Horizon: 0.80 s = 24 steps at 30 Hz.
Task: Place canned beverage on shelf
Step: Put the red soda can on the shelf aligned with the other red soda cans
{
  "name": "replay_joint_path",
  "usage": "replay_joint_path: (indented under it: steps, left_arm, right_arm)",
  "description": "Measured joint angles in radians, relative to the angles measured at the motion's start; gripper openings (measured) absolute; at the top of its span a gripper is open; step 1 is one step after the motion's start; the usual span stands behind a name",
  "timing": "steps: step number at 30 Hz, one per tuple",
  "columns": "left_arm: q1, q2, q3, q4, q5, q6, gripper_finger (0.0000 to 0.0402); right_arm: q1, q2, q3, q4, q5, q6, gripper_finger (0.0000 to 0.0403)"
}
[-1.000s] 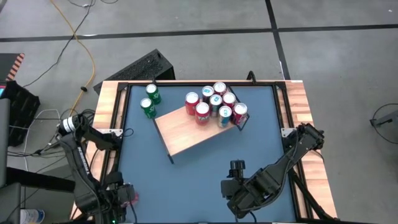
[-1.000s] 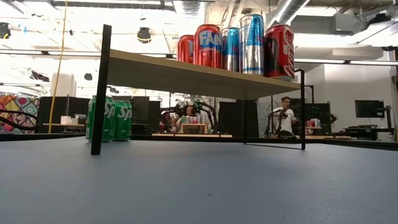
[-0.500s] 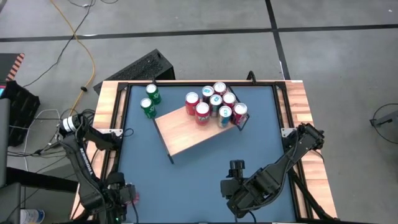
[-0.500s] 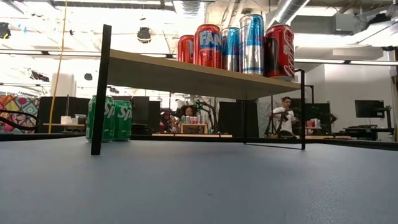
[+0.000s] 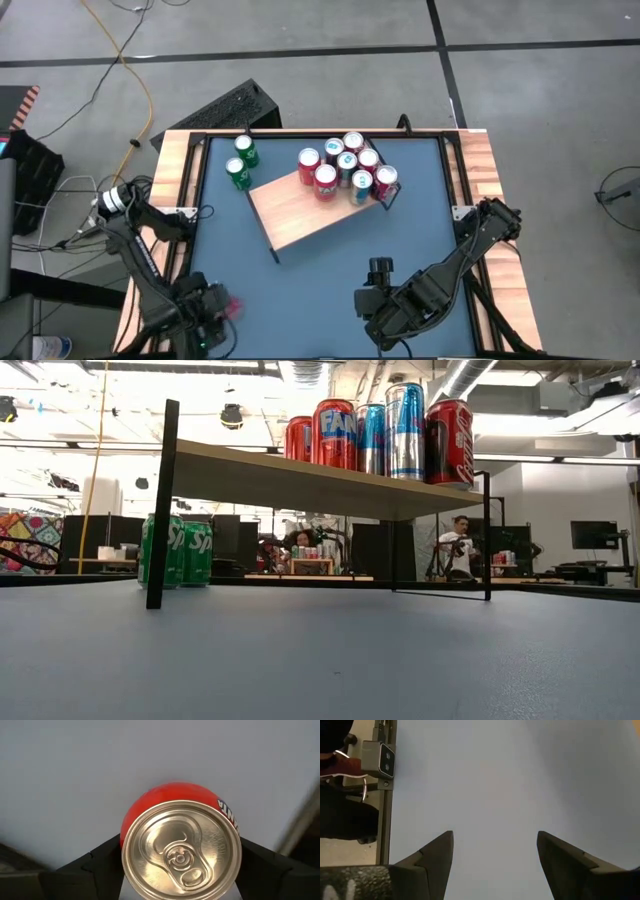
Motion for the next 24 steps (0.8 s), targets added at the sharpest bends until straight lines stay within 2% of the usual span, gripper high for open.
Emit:
replay_joint_path:
  steps: [4,7,9,12,17,24]
  left_arm:
    - [0.060,0.002,-0.002,0.039,-0.083,-0.150,0.0277]
    - [0.109,0.002,-0.002,0.103,-0.062,-0.241,0.0277]
    - [0.141,0.002,-0.002,0.160,-0.040,-0.250,0.0277]
    - [0.188,0.002,-0.001,0.282,-0.006,-0.146,0.0277]
    - [0.254,0.002,0.000,0.440,0.111,0.039,0.0277]
    - [0.323,0.001,0.045,0.401,0.145,0.205,0.0278]
  right_arm:
    - [-0.001,0.000,0.000,0.003,0.000,0.003,0.0274]
    - [-0.010,0.000,0.000,0.004,0.000,0.028,0.0274]
    - [-0.017,0.000,0.000,0.004,0.000,0.050,0.0274]
    - [-0.024,0.000,0.000,0.004,0.002,0.060,0.0274]
    - [-0.027,0.000,0.000,0.008,0.018,0.052,0.0274]
    - [-0.027,0.000,0.000,0.011,0.024,0.053,0.0274]
